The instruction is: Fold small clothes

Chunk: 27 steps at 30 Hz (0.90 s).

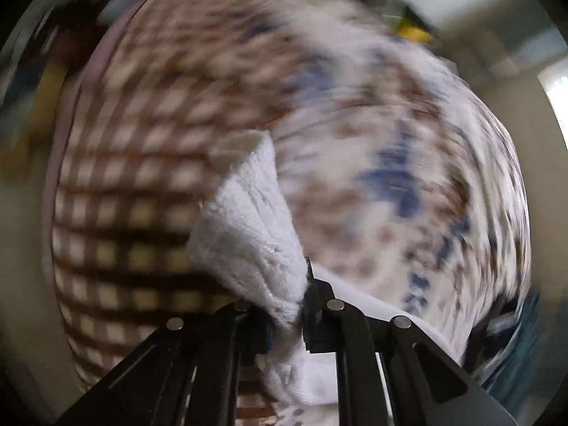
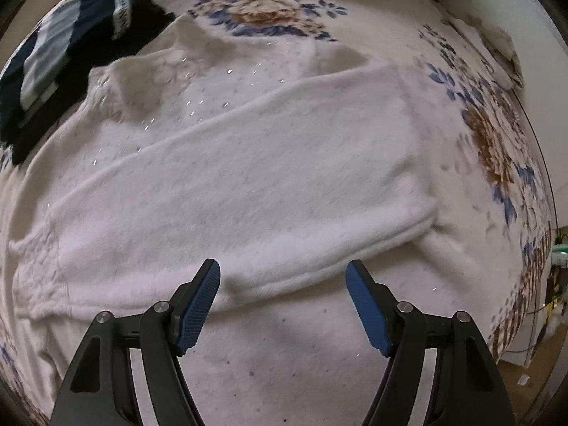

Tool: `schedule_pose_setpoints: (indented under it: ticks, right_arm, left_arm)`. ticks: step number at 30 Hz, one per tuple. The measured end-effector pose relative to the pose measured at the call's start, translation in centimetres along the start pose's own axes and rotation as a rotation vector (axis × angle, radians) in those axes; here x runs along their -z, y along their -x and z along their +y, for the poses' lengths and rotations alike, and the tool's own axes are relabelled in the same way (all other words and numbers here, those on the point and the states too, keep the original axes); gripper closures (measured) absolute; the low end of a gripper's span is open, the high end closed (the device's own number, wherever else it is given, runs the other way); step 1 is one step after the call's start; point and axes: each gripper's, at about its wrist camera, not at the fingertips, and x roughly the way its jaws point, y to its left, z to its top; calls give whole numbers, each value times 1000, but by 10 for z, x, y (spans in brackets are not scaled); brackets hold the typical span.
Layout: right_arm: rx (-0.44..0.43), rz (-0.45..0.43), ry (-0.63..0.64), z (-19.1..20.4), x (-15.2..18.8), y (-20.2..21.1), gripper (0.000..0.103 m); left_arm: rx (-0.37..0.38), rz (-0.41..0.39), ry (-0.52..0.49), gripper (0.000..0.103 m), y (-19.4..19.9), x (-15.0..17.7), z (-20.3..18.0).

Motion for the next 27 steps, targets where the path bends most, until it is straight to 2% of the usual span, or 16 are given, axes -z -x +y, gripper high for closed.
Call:
schedule_pose_setpoints:
  ticks: [3, 5, 8, 9, 12, 15, 19, 21, 25, 27]
  right_arm:
    - [-46, -7, 9, -8, -12, 4, 27]
    - [-66, -10, 5, -26, -17, 4, 27]
    - [-83, -10, -11, -50, -18, 3, 27]
    - [-84, -6, -33, -65, -20, 1, 27]
    - [-51, 1, -105, -109, -28, -9, 27]
    - [-70, 11, -204, -155, -35, -18, 27]
    - [-69, 15, -302, -214, -41, -27, 27]
    - [-64, 20, -349, -246, -43, -30, 27]
    - [-61, 25, -409, -296, -47, -31, 27]
    - [-83, 27, -417, -316, -48, -30, 27]
  left_arm:
    - [26, -57, -236, 95, 24, 10, -68]
    - [83, -81, -383, 95, 41, 27, -123]
    - [182, -68, -586, 95, 58, 70, -205]
    - [215, -47, -645, 94, 62, 92, -230]
    - [298, 36, -858, 94, 65, 183, -301]
    - [370, 106, -1030, 94, 67, 276, -345]
    - [427, 240, -1189, 94, 58, 393, -377]
    - [437, 288, -1243, 94, 51, 442, -384]
    - [429, 392, -1327, 91, 38, 511, -383]
    - [395, 417, -1347, 86, 32, 529, -382]
